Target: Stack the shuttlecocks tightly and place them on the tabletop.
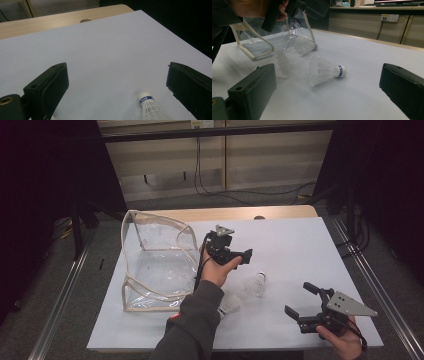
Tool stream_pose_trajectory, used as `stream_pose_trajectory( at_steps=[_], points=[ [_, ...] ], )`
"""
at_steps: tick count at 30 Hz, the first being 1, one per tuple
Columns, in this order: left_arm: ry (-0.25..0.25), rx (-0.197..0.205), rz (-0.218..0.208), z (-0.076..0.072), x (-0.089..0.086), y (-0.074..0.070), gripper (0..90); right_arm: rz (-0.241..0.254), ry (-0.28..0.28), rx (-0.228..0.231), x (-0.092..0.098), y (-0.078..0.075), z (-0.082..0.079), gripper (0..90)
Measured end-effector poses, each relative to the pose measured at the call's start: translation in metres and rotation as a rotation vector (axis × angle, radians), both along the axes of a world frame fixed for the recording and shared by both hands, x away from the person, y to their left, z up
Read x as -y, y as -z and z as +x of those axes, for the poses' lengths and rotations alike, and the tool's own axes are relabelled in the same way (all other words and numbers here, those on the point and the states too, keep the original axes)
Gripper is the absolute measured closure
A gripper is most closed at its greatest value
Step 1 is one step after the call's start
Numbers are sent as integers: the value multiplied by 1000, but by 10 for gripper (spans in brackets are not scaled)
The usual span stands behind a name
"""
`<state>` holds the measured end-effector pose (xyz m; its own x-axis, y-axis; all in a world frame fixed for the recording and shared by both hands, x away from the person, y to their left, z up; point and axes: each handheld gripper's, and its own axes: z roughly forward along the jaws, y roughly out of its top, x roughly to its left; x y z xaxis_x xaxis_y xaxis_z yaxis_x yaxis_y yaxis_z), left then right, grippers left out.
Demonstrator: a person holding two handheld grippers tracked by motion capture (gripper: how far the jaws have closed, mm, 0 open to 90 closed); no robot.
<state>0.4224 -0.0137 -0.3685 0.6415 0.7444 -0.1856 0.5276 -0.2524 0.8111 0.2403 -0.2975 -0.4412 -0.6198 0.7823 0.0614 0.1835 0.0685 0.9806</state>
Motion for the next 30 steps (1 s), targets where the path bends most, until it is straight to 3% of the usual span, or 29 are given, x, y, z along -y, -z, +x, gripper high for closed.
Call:
stream_pose_trajectory(
  at_steps=[10, 18, 30],
  points=[
    [-22, 1, 52, 2, -4, 6, 54, 3, -1, 1, 0, 0, 0, 3],
    [-38, -10, 70, 2, -7, 7, 62, 3, -2, 2, 0, 0, 0, 3],
    [-31, -29, 112, 2, -12, 8, 84, 3, -1, -1, 0, 0, -1, 3]
  ],
)
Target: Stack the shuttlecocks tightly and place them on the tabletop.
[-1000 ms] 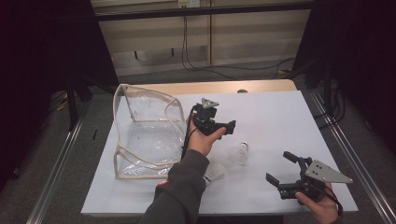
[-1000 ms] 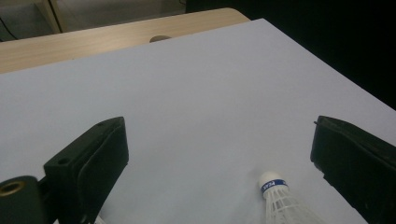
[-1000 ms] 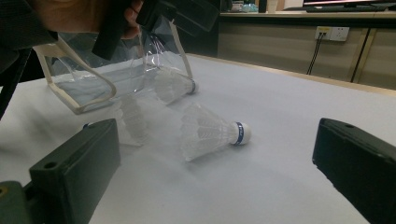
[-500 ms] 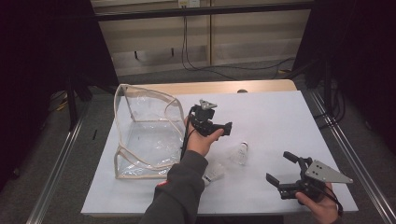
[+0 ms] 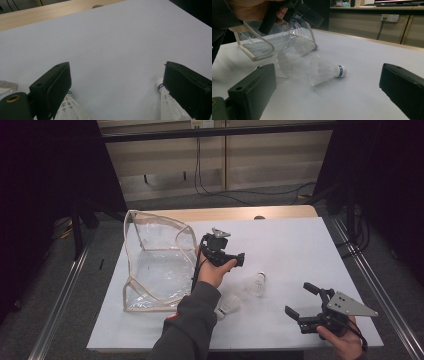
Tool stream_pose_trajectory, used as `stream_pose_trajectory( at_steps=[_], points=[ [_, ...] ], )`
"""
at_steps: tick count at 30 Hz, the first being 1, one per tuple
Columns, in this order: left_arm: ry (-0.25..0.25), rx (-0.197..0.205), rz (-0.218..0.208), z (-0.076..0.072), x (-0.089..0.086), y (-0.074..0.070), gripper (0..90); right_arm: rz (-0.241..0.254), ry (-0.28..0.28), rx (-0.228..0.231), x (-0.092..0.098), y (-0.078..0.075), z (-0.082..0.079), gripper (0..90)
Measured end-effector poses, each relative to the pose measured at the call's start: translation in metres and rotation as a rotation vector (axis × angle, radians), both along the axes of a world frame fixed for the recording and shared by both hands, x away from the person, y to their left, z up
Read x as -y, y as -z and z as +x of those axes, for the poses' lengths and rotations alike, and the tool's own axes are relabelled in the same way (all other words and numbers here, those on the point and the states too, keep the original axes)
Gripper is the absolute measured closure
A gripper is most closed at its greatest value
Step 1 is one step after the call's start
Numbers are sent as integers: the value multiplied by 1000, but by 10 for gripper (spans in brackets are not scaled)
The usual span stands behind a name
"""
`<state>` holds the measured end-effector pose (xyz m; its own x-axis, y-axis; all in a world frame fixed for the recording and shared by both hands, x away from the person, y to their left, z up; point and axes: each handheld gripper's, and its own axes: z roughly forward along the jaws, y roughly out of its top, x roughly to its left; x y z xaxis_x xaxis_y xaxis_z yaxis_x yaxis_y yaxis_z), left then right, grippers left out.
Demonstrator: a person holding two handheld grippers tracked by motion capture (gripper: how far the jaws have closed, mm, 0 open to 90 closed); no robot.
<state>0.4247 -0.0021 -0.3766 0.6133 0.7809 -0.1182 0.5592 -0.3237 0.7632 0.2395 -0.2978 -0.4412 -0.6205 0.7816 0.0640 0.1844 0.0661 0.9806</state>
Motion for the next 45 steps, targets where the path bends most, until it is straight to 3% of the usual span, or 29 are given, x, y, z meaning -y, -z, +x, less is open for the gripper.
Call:
stream_pose_trajectory(
  at_steps=[14, 30, 37, 45],
  points=[
    [3, -10, 18, 1, -3, -1, 88, -1, -3, -1, 0, 0, 0, 3],
    [32, -20, 113, 4, -12, 2, 106, 2, -5, 2, 0, 0, 0, 3],
    [21, -41, 107, 5, -15, 3, 130, 1, -2, 0, 1, 0, 0, 3],
    [16, -48, 145, 7, -19, 4, 184, 2, -2, 0, 0, 0, 0, 3]
  ],
)
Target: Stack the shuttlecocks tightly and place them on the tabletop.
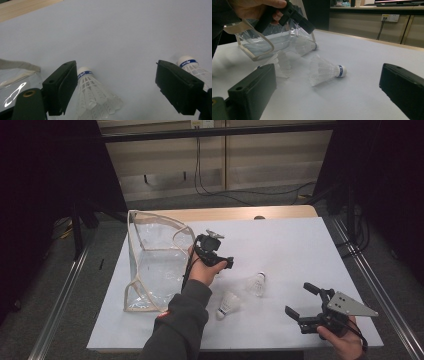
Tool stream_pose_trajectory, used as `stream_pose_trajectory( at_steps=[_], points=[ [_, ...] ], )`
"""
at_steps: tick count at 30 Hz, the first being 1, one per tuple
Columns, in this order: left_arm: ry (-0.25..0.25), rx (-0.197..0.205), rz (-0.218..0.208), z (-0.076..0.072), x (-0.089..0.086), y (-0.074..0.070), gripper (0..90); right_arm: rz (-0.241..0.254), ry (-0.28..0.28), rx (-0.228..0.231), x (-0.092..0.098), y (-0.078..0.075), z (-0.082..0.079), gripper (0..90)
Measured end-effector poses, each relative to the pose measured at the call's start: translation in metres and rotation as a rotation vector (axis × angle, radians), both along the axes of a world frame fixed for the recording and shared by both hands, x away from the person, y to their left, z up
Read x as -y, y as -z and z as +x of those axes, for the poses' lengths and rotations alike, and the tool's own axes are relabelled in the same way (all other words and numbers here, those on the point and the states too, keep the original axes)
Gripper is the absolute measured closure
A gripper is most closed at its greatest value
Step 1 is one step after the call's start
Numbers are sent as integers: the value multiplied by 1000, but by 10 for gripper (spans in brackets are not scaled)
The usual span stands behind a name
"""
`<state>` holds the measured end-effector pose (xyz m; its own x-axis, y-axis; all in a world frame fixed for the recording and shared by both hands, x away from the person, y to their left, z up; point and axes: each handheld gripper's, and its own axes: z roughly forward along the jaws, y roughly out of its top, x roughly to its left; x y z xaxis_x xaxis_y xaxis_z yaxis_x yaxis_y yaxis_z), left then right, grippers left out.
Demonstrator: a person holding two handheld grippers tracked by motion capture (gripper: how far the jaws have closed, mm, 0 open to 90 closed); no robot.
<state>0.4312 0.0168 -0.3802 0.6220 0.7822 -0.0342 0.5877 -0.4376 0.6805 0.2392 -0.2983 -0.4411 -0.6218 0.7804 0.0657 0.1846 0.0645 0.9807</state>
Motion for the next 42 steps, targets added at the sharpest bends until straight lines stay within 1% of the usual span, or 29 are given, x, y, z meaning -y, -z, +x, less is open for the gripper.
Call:
stream_pose_trajectory(
  at_steps=[1, 12, 14, 15, 18, 19, 21, 22, 23, 28, 30, 33, 34, 35, 36, 37, 40, 41, 42],
  points=[
    [2, -1, 6, 0, 0, 0, 212, 1, 0, 0, 0, 0, 0, 3],
    [12, -17, 21, 1, -2, 0, 230, -3, 1, 4, 0, 0, 0, 4],
    [10, -34, 24, 2, -2, 1, 230, -3, 1, 6, 0, 0, 0, 5],
    [4, -42, 15, 1, -2, 1, 230, -4, 1, 7, 0, 0, 0, 4],
    [13, -48, 26, 2, -3, 1, 231, -2, 1, 6, 0, 0, 0, 5],
    [8, -56, 19, 1, -2, 2, 231, -3, 1, 5, 0, 0, 0, 4],
    [6, -75, 23, 2, -2, 4, 234, -3, 1, 6, 0, 0, 0, 5],
    [6, -88, 15, 2, -2, 4, 247, -2, 1, 5, 0, 0, 0, 5],
    [3, -94, 18, 2, -2, 5, 248, -1, 1, 5, 0, 0, 0, 5],
    [3, -100, 20, 2, -2, 5, 232, -4, 1, 7, 0, 0, 0, 5],
    [7, -103, 29, 2, -2, 6, 226, 0, 0, 7, 0, 0, 0, 5],
    [1, -110, 22, 1, -3, 6, 224, 0, 0, 7, 1, 0, 0, 5],
    [10, -114, 31, 2, -4, 6, 224, 0, 0, 8, 0, 0, 0, 5],
    [7, -123, 31, 1, -4, 7, 224, 1, 0, 8, 0, 0, -1, 5],
    [6, -126, 40, 1, -5, 7, 224, -4, 1, 8, 1, 0, -1, 5],
    [1, -125, 47, 1, -6, 8, 225, -4, 1, 7, 0, 0, -1, 5],
    [-37, -119, 59, 2, -6, 8, 237, -3, 1, 8, 0, 0, -1, 5],
    [-46, -116, 64, 2, -6, 8, 267, -3, 0, 7, 0, 0, -1, 6],
    [-52, -116, 71, 2, -7, 9, 267, -3, 0, 7, 0, 0, -1, 6]
  ],
)
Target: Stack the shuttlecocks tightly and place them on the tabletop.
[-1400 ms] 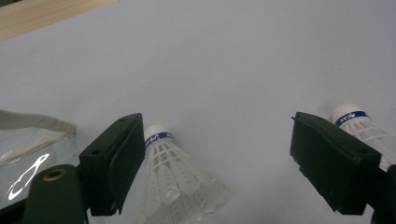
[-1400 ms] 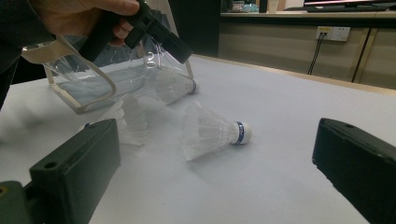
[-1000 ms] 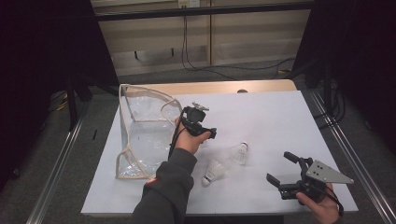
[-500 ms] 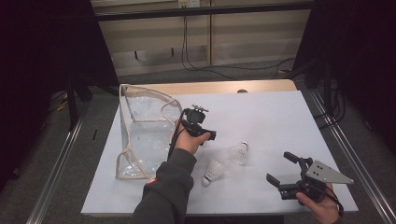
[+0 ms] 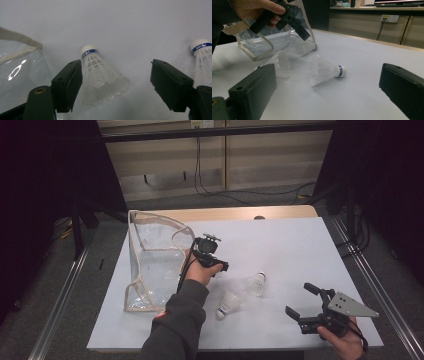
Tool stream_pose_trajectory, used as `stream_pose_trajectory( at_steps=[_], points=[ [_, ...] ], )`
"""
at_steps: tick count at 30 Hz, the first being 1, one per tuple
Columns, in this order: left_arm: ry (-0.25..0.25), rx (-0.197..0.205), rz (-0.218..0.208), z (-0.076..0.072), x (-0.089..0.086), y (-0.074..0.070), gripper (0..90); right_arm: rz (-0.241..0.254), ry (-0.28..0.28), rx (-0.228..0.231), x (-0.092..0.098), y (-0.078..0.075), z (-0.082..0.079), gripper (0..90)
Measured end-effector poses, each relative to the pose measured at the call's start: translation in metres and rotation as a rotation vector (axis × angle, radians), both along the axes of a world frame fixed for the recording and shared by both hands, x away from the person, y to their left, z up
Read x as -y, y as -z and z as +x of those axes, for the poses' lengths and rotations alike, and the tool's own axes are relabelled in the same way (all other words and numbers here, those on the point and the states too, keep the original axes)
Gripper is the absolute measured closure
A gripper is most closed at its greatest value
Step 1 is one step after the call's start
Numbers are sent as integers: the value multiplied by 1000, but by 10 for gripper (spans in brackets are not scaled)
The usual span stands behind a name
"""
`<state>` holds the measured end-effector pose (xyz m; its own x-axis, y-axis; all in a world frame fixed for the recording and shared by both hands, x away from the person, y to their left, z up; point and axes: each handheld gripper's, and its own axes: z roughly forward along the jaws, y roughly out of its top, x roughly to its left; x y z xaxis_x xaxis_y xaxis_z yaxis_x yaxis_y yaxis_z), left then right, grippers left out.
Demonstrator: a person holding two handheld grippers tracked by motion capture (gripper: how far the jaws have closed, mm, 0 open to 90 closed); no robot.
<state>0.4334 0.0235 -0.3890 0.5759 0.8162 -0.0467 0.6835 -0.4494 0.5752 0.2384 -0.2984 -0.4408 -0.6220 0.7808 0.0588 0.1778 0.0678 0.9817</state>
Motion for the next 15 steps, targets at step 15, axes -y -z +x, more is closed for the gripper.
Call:
stream_pose_trajectory(
  at_steps=[15],
  points=[
    [-3, -32, 124, 4, -1, 10, 448, 0, -3, -2, 0, 0, 0, 6]
  ],
)
